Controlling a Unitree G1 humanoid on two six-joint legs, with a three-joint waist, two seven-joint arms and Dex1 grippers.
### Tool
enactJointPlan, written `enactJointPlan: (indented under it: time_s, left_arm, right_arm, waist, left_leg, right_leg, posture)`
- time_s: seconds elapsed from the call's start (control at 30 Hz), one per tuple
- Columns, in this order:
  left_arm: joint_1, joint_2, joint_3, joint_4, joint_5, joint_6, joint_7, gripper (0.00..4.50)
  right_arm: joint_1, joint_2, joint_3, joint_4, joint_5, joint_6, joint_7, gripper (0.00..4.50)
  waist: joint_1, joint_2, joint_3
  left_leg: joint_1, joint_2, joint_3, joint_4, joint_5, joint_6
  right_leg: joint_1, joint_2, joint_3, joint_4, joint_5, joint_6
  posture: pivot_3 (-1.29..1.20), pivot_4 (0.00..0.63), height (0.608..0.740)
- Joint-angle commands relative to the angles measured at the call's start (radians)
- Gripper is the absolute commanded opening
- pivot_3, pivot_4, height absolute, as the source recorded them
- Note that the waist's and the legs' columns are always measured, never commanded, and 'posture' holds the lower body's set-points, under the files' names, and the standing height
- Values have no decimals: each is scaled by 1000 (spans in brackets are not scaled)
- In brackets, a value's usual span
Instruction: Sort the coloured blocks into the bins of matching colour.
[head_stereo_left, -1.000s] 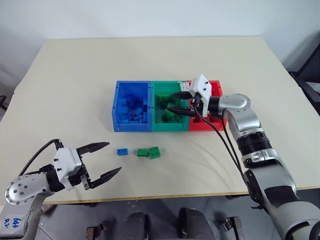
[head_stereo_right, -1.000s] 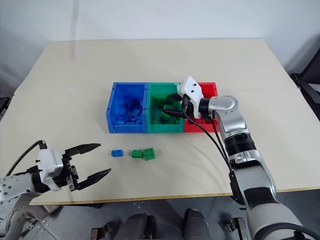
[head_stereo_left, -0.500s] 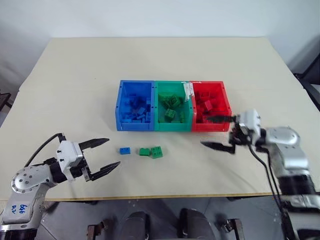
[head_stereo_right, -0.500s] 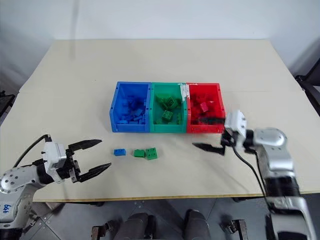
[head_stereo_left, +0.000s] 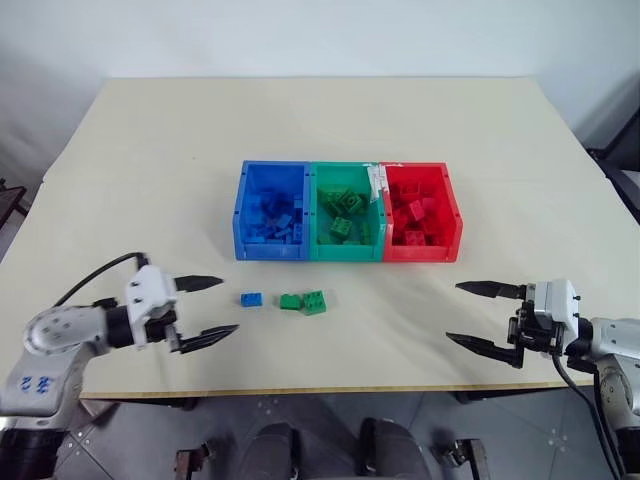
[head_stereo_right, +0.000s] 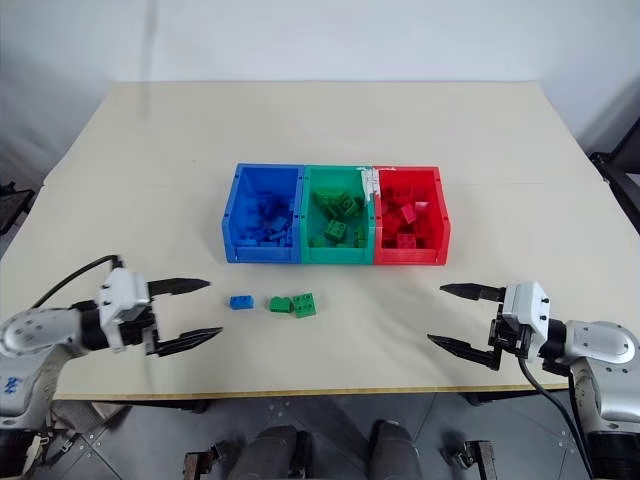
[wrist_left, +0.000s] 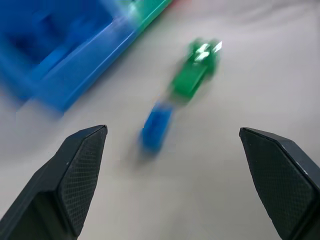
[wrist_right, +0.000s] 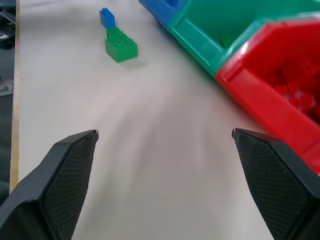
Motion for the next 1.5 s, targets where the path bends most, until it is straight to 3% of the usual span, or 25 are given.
enactJointPlan:
  time_s: [0.03,0.17,0.3,0.57,0.67,0.93,1.23,1.37,1.5]
  left_arm:
    - [-146,26,-136,-94,56,181,54,4500]
    - [-279,10,-268,-134,91,338,84,4500]
    - [-404,-71,-410,-121,130,464,116,4500]
    - [-500,-171,-528,1,224,471,136,4500]
    - [-511,-157,-561,28,283,430,132,3931]
    - [-483,-182,-561,44,304,387,115,1478]
    - [-517,-295,-413,91,211,236,108,1468]
    - [-630,-404,-319,246,256,86,252,1468]
    - [-732,-472,-293,431,301,-13,333,1468]
  right_arm:
    - [6,-2,-15,-38,8,-15,-24,4482]
    - [11,-5,-5,-90,30,18,-40,4482]
    - [12,-12,17,-176,45,64,-57,4482]
    - [6,-2,36,-277,35,98,-125,4482]
    - [21,-8,25,-293,34,99,-145,4500]
    - [66,-6,12,-307,29,89,-182,4500]
    - [149,83,-74,-347,78,109,-352,4500]
    - [174,192,-120,-395,93,108,-501,4500]
    - [192,221,-121,-414,70,100,-551,4500]
  waist:
    - [6,0,0]
    - [7,0,0]
    - [9,0,0]
    - [10,0,0]
    - [11,0,0]
    - [12,0,0]
    - [13,0,0]
    - [17,-1,0]
    - [17,-1,0]
  left_leg:
    - [0,0,0,0,0,0]
    - [0,0,1,0,0,0]
    - [-1,0,1,1,0,1]
    - [-1,0,1,2,1,1]
    - [-1,-1,1,1,1,1]
    - [-2,0,0,2,1,1]
    - [-2,0,0,2,1,1]
    - [-2,-1,-1,3,2,1]
    - [-1,-2,1,3,2,1]
  right_leg:
    - [0,0,0,1,0,0]
    - [0,1,0,1,0,0]
    - [0,2,1,1,0,0]
    - [0,2,1,1,0,0]
    - [0,2,0,0,0,0]
    - [0,2,0,0,0,0]
    - [0,1,0,1,0,0]
    - [0,1,0,1,0,1]
    - [0,1,1,1,1,2]
  posture:
    - [0,150,740]
    - [0,150,740]
    - [0,150,740]
    - [0,150,740]
    - [0,150,740]
    - [0,150,740]
    - [0,150,740]
    - [0,150,740]
    - [0,150,740]
